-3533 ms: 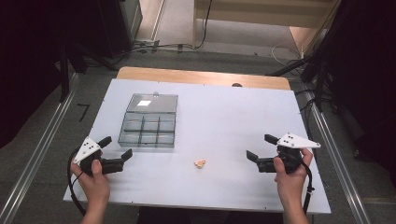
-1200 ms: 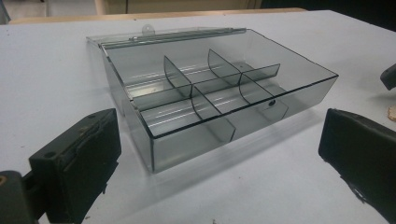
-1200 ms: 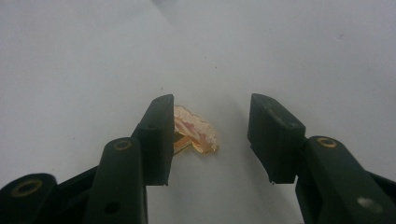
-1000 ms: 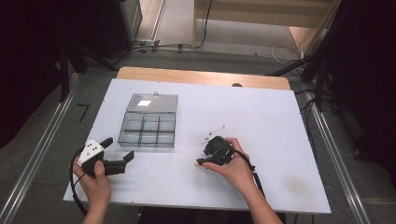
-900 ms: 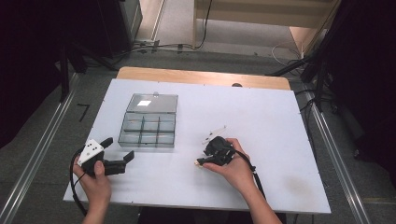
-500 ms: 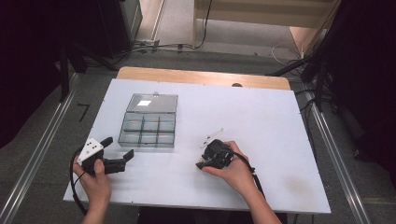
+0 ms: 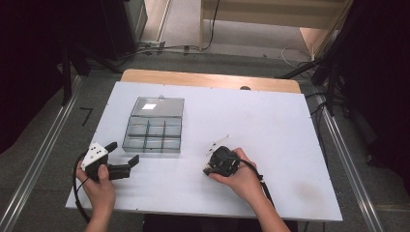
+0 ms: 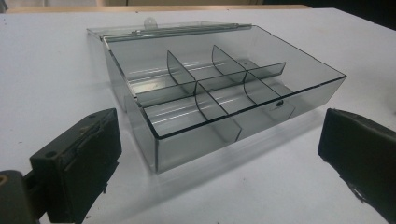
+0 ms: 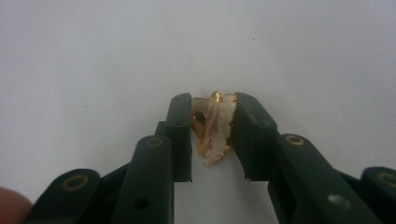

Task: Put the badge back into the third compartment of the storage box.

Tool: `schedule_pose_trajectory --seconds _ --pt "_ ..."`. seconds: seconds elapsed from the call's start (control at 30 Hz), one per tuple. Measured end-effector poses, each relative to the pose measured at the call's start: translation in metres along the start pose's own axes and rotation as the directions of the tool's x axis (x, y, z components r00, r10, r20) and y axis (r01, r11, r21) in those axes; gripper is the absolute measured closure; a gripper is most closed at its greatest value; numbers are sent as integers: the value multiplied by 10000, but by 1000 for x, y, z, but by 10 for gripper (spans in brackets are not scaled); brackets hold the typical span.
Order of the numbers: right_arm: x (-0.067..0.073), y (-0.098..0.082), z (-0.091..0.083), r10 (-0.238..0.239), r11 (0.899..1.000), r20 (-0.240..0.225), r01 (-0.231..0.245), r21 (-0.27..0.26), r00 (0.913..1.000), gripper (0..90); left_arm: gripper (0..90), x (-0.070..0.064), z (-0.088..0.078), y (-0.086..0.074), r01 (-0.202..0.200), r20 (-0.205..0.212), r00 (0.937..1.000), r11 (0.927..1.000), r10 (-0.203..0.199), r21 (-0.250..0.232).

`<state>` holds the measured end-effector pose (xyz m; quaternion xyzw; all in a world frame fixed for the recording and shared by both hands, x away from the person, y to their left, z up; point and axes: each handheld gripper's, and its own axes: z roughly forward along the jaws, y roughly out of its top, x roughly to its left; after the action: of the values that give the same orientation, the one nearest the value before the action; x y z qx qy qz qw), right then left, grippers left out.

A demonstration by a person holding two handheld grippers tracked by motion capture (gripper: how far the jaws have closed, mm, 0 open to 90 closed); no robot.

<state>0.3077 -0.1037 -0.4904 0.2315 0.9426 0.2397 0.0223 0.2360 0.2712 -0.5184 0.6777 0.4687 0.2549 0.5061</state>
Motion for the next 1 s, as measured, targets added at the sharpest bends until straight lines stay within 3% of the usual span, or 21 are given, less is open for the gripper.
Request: schedule_pose_trajectory --seconds 0.3,0.53,1.0 --pt "0 -1 -1 -13 9999 -442 19 130 9990 770 1 0 1 0 12 8 10000 10000 -12 75" --pt "3 -1 -1 -399 9991 -428 406 148 9983 787 1 0 1 0 10 5 10000 10000 -10 78" --pt "3 -1 -4 -150 9999 -327 152 40 9994 795 1 0 0 0 -14 39 10000 10000 14 78"
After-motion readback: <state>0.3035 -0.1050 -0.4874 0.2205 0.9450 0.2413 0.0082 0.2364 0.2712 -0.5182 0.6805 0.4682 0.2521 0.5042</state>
